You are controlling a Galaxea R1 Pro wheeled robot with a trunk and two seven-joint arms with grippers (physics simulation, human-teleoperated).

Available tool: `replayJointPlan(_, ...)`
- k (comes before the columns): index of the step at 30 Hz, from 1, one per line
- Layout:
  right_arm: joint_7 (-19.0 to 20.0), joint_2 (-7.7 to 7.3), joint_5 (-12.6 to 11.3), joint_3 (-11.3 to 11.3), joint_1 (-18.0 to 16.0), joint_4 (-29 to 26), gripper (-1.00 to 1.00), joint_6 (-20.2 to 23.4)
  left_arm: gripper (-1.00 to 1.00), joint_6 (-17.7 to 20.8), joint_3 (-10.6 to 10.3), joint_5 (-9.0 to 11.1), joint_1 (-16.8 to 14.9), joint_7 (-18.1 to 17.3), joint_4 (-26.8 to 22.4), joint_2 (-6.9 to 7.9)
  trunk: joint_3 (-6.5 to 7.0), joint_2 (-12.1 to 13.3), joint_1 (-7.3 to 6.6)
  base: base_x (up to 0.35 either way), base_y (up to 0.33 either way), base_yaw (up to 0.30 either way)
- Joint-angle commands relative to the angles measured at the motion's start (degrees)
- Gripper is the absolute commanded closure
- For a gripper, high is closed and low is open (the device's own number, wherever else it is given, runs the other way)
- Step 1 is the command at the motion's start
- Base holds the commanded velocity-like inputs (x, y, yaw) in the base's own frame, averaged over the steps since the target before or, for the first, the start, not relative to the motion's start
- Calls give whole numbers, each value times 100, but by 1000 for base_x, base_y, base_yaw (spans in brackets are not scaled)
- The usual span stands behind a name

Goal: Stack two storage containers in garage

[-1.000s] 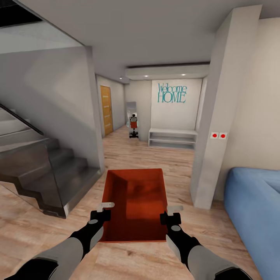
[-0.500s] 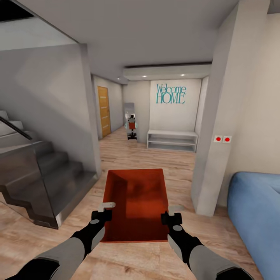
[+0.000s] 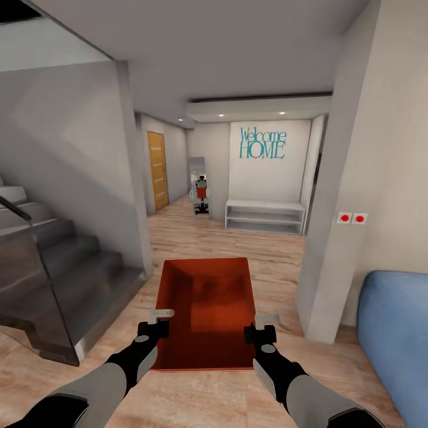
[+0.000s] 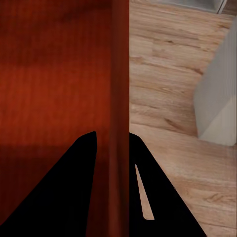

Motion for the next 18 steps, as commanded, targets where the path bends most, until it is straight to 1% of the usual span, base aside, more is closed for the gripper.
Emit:
replayJointPlan(1,-119,-336,-99,-247,0,21,100,-39,100,-181,334,116,-7,515,-14,106,-1,-2,5,324,0,0)
replayJointPlan(12,-119,-338,-97,-247,0,21,100,-45,100,-181,334,117,-7,514,-14,106,-1,-2,5,324,0,-2)
replayJointPlan(14,-137,-330,-98,-247,-1,21,100,-45,100,-181,334,117,-7,514,-14,106,-1,-2,5,324,0,-148)
replayJointPlan(18,-167,-328,-102,-247,1,21,100,-45,100,-181,334,117,-7,516,-14,106,-1,-2,5,324,0,-249)
